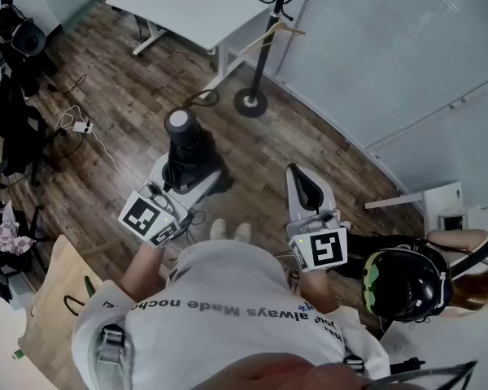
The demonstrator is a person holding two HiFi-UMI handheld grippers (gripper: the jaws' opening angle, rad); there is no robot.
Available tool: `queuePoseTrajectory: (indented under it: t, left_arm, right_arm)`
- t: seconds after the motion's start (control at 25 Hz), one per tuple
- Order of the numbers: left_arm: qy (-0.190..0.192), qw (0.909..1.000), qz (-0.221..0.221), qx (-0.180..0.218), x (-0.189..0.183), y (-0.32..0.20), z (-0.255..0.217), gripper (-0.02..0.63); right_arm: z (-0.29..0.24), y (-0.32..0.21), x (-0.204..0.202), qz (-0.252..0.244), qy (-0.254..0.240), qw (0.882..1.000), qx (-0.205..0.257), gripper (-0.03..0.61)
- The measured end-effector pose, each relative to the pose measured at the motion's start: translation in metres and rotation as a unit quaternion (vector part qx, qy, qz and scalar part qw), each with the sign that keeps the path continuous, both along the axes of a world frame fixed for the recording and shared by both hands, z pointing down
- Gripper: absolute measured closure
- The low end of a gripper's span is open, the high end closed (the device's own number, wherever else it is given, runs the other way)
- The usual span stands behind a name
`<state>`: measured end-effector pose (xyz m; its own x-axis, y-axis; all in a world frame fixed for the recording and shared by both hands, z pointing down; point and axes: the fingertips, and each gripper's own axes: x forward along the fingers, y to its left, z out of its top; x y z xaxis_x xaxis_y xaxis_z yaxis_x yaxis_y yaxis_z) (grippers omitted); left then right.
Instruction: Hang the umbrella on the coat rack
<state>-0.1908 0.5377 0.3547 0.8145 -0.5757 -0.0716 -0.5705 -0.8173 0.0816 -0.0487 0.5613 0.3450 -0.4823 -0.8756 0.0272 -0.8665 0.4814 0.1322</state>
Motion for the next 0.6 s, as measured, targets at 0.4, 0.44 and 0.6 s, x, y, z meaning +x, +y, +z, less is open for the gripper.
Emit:
queuePoseTrajectory:
  t: [0.4, 0.44, 0.6]
  left_arm:
    - [-0.002, 0.9999, 0.015, -0.006, -0.027, -0.024, 0.008, 0.345]
    - [-0.004, 0.9998, 0.017, -0.003, -0.030, -0.029, 0.008, 0.345]
    - [-0.009, 0.9997, 0.023, -0.005, -0.033, -0.046, 0.010, 0.345]
  right_arm:
    - [0.004, -0.027, -0.029, 0.013, -0.018, 1.000, -0.001, 0.575]
    - [0.005, -0.031, -0.032, 0.014, -0.017, 1.000, -0.002, 0.575]
    - [0.010, -0.048, -0.037, 0.019, -0.021, 1.000, -0.008, 0.575]
